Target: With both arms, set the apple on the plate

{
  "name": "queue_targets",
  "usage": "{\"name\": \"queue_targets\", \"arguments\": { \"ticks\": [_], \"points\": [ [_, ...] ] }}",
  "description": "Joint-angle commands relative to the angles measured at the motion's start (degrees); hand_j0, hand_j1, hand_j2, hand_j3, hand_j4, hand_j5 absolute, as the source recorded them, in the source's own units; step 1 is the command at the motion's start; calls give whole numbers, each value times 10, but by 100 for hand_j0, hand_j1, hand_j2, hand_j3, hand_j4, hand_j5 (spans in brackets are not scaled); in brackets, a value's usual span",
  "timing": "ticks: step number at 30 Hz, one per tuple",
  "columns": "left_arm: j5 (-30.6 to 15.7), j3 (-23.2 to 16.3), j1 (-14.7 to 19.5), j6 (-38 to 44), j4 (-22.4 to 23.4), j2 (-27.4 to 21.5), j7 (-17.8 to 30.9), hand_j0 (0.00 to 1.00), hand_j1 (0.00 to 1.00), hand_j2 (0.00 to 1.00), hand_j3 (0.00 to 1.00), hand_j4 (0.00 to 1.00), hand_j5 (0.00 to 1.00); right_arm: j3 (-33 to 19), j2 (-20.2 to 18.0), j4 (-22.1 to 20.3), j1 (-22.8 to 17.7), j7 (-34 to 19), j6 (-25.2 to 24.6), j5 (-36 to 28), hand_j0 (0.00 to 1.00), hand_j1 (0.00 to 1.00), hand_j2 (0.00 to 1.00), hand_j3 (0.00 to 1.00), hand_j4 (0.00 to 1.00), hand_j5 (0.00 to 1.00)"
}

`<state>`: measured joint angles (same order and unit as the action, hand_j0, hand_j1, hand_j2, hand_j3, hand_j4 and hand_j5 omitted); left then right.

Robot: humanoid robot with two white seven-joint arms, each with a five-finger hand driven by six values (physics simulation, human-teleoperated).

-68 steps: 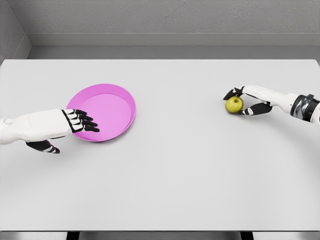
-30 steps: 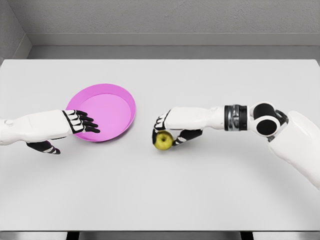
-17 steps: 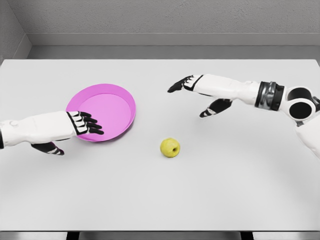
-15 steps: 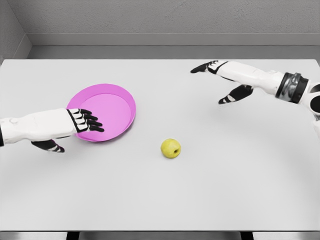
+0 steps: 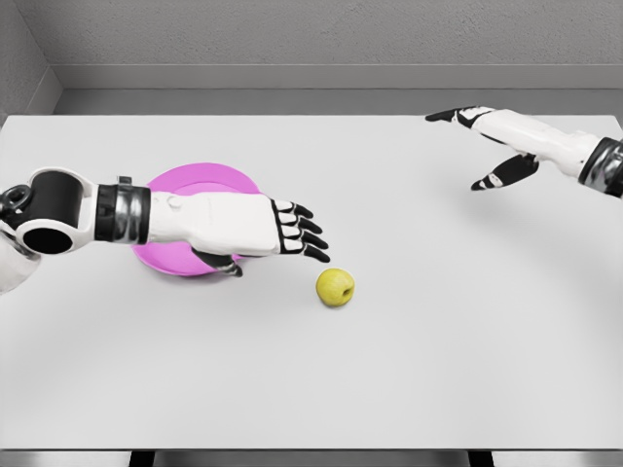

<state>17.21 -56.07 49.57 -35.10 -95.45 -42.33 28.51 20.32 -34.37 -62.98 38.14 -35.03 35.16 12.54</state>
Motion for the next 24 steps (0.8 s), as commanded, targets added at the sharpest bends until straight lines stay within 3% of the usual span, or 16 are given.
{"name": "queue_targets", "arguments": {
  "ticks": [1,8,13,24],
  "points": [
    [-2,-3,2,1,40,36,6,100,100,100,100,100,100,-1,-1,0,-1,0,-2,-4,100,100,100,100,100,100],
    [27,-4,18,1,47,81,7,100,100,100,100,100,100,4,-3,-1,-6,0,-2,-3,100,100,100,100,100,100],
    [30,-35,19,1,45,107,8,100,100,100,100,100,100,4,-6,-6,-6,0,-2,-3,100,100,100,100,100,100],
    [82,-63,18,1,84,117,8,100,100,100,100,100,100,9,-5,-5,-8,0,-2,-3,100,100,100,100,100,100]
  ]
}}
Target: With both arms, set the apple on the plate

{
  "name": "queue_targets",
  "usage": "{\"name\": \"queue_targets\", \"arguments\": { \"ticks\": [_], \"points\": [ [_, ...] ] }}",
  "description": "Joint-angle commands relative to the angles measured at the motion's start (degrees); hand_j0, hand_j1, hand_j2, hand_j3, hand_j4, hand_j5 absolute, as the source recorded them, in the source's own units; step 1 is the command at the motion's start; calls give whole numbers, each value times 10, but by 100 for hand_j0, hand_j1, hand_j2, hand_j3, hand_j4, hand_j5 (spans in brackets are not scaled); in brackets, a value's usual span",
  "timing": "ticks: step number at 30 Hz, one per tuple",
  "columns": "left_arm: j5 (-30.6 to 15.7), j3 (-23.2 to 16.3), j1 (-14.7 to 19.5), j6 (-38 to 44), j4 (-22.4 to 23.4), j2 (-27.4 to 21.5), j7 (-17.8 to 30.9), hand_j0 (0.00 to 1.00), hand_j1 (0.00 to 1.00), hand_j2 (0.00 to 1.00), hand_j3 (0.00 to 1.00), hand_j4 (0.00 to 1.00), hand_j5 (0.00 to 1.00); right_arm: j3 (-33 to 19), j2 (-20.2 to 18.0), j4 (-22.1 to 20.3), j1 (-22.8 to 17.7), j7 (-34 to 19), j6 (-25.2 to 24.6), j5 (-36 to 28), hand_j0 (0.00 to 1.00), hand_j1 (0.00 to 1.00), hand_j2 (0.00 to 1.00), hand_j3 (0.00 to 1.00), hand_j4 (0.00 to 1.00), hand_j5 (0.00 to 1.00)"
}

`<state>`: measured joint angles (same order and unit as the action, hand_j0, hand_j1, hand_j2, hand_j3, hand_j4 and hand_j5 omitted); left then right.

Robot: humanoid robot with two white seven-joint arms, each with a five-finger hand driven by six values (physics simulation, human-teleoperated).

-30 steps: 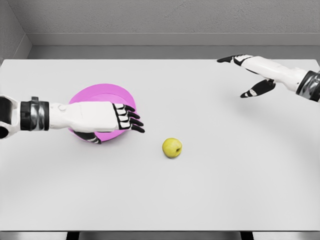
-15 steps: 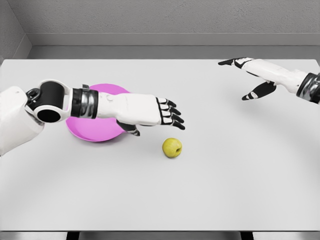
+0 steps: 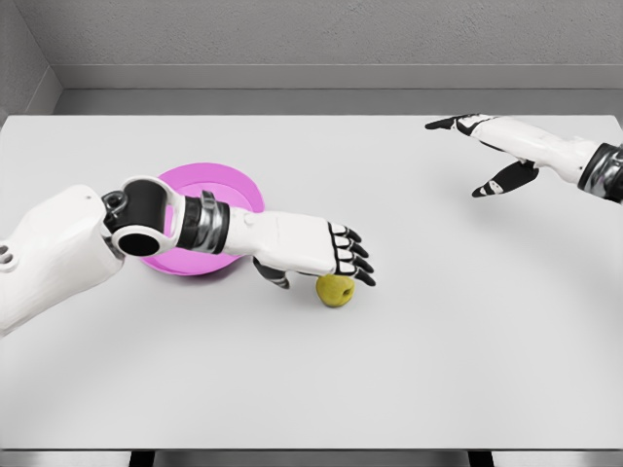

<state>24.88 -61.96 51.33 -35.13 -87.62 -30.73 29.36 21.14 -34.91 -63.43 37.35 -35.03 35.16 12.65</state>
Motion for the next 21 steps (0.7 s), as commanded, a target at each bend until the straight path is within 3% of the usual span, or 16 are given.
{"name": "queue_targets", "arguments": {
  "ticks": [1,10,16,21],
  "points": [
    [7,-4,0,1,10,1,-1,100,100,100,100,100,100,0,1,0,0,0,-2,-4,100,100,100,100,100,100],
    [21,-12,2,1,26,38,-1,100,100,100,100,100,100,13,5,0,2,0,-2,-3,100,100,100,100,100,100],
    [21,-13,10,1,27,38,-2,100,100,100,100,100,100,17,5,-1,3,0,-2,-3,100,100,100,100,100,100],
    [33,-25,10,1,27,38,0,92,92,92,92,92,92,18,4,-1,4,0,-2,-3,100,100,100,100,100,100]
  ]
}}
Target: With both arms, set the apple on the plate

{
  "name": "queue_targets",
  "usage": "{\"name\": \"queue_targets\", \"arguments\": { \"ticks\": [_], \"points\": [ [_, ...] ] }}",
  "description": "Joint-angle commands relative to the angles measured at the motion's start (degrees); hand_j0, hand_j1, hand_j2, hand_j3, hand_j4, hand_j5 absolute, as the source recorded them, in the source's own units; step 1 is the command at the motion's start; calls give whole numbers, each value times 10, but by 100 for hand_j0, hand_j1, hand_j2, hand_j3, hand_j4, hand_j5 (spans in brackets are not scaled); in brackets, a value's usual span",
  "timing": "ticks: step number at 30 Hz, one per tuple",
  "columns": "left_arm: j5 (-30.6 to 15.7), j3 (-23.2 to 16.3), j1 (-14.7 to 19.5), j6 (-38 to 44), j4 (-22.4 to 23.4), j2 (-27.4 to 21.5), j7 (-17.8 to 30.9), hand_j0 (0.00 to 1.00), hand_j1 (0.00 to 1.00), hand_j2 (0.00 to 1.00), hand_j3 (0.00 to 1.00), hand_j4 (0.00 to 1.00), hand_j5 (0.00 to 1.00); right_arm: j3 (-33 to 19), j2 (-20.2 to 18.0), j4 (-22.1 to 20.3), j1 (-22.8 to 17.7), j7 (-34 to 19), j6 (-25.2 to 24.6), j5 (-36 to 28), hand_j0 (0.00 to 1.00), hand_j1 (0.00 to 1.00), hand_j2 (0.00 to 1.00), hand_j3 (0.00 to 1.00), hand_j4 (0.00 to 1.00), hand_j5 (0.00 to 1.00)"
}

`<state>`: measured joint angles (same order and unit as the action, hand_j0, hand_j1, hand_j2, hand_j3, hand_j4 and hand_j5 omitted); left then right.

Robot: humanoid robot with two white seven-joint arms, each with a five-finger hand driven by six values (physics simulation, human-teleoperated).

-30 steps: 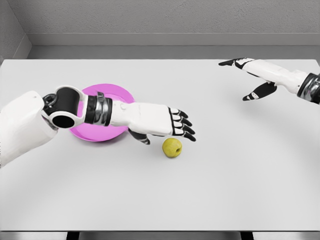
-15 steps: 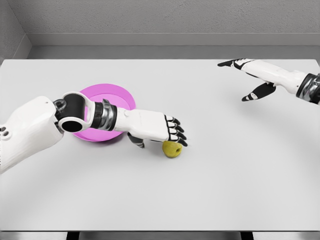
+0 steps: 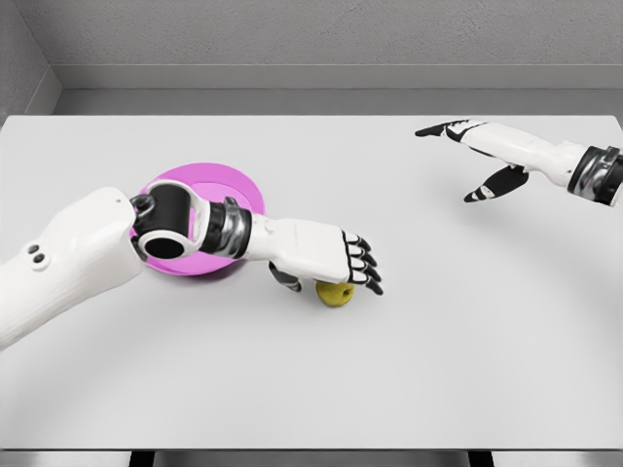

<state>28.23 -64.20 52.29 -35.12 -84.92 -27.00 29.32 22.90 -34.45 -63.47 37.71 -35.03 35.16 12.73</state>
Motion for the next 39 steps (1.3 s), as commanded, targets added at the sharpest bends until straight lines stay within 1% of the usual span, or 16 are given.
{"name": "queue_targets", "arguments": {
  "ticks": [1,3,5,14,15,19,20,29,30,32,34,37,39],
  "points": [
    [1,-2,0,1,0,0,0,92,92,92,92,92,92,0,-1,-1,0,0,-2,-4,100,100,100,100,100,100],
    [9,-3,0,1,0,0,0,92,92,92,92,92,92,0,0,-1,-1,0,-2,-4,100,100,100,100,100,100],
    [9,-3,0,1,0,0,0,91,91,91,91,91,91,0,0,0,0,0,-2,-4,100,100,100,100,100,100],
    [17,-4,0,1,0,0,0,90,90,90,90,90,90,9,1,0,4,0,-2,-4,100,100,100,100,100,100],
    [20,-10,0,1,1,0,0,90,90,90,90,90,90,9,1,0,4,0,-2,-4,100,100,100,100,100,100],
    [24,-12,0,1,1,0,0,86,86,86,86,86,86,9,-1,0,4,0,-2,-4,100,100,100,100,100,100],
    [38,-15,1,1,2,1,-1,86,86,86,86,86,86,9,0,0,4,0,-2,-4,100,100,100,100,100,100],
    [38,-16,0,1,6,7,-1,82,82,82,82,82,82,9,1,0,3,0,-2,-4,100,100,100,100,100,100],
    [38,-16,0,1,6,7,-1,80,80,80,80,80,80,9,2,-1,2,0,-2,-4,100,100,100,100,100,100],
    [38,-16,0,1,6,7,-1,74,74,74,74,74,74,9,3,-1,2,0,-2,-4,100,100,100,100,100,100],
    [39,-16,0,1,6,7,-1,71,71,71,71,71,71,9,3,-1,1,0,-2,-4,100,100,100,100,100,100],
    [39,-17,-1,1,6,7,-1,70,70,70,70,70,70,9,3,-1,3,0,-2,-4,100,100,100,100,100,100],
    [39,-21,0,1,6,7,-1,67,67,67,67,67,67,9,3,-1,4,0,-2,-4,100,100,100,100,100,100]
  ]
}}
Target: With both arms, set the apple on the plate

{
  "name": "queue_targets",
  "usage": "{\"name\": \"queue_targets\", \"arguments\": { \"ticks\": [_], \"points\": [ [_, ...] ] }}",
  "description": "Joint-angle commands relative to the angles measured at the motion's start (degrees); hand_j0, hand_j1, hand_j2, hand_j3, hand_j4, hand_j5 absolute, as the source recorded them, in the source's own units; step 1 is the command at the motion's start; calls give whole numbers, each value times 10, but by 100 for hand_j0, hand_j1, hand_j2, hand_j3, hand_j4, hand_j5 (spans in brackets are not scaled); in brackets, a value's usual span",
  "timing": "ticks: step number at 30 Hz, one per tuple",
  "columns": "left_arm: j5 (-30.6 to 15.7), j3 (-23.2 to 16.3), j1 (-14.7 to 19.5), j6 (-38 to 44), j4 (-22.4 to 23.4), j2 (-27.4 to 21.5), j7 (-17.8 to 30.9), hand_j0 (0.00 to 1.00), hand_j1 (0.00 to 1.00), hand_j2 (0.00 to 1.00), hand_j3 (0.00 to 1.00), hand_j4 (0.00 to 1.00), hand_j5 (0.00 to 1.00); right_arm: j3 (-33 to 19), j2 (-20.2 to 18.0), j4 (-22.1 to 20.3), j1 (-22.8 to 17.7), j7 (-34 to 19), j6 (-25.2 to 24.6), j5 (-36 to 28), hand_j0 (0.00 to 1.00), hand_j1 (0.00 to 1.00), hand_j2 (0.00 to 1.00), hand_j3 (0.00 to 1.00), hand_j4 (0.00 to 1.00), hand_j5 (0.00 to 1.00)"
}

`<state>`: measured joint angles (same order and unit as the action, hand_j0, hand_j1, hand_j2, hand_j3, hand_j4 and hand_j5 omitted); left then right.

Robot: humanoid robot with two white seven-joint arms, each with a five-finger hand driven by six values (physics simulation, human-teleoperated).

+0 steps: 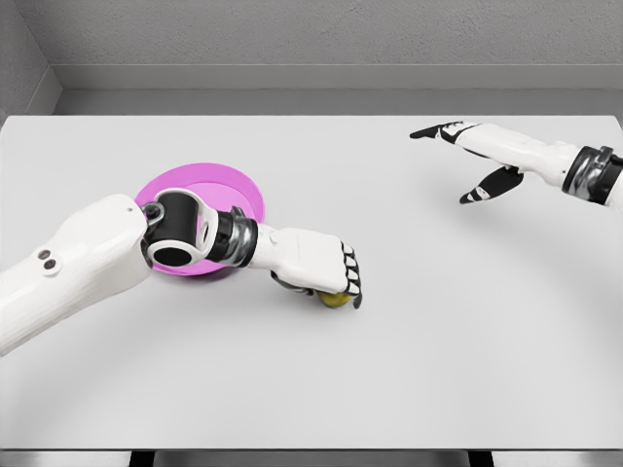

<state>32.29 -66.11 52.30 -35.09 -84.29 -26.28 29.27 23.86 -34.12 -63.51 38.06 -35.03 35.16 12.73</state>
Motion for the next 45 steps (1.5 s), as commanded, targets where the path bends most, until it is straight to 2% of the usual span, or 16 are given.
{"name": "queue_targets", "arguments": {
  "ticks": [1,12,19,23,28,30,32,33,37,38,39,40,41,42,43,45],
  "points": [
    [-2,-2,0,1,0,0,0,66,66,66,66,66,66,0,0,0,0,0,-2,-4,100,100,100,100,100,100],
    [1,-2,4,1,-1,-4,0,51,51,51,51,51,51,8,5,0,1,0,-2,-3,100,100,100,100,100,100],
    [-5,2,21,1,-2,-10,-2,51,51,51,51,51,51,8,5,0,2,0,-2,-3,100,100,100,100,100,100],
    [-37,17,40,1,-3,-58,-4,51,51,51,51,51,51,8,5,0,2,0,-2,-3,100,100,100,100,100,100],
    [-40,82,41,1,5,-134,-4,51,51,51,51,51,51,8,5,0,3,0,-2,-3,100,100,100,100,100,100],
    [-40,103,41,1,35,-156,-4,51,51,51,51,51,51,8,5,0,4,0,-2,-3,100,100,100,100,100,100],
    [-38,125,42,1,118,-156,-4,51,51,51,51,51,51,8,5,0,5,0,-2,-3,100,100,100,100,100,100],
    [-36,131,41,1,133,-156,-4,51,51,51,51,51,51,8,5,0,5,0,-2,-3,100,100,100,100,100,100],
    [-37,126,37,1,138,-148,-3,52,52,52,52,52,52,8,5,0,6,0,-2,-3,100,100,100,100,100,100],
    [-38,126,36,1,137,-147,-3,54,54,54,54,54,54,8,5,0,6,0,-2,-3,100,100,100,100,100,100],
    [-40,126,36,1,136,-146,-3,64,64,64,64,64,64,7,4,0,6,0,-2,-3,100,100,100,100,100,100],
    [-63,126,36,1,134,-142,-4,92,92,92,92,92,92,7,4,0,7,0,-2,-3,100,100,100,100,100,100],
    [-100,125,37,1,128,-142,-4,100,100,100,100,100,100,7,4,0,7,0,-2,-3,100,100,100,100,100,100],
    [-130,125,40,1,107,-142,-4,100,100,100,100,100,100,7,4,0,7,0,-2,-3,100,100,100,100,100,100],
    [-140,125,40,1,78,-141,-4,100,100,100,100,100,100,7,4,0,7,0,-2,-3,100,100,100,100,100,100],
    [-151,125,41,1,-7,-125,-5,100,100,100,100,100,100,7,3,0,7,0,-2,-4,100,100,100,100,100,100]
  ]
}}
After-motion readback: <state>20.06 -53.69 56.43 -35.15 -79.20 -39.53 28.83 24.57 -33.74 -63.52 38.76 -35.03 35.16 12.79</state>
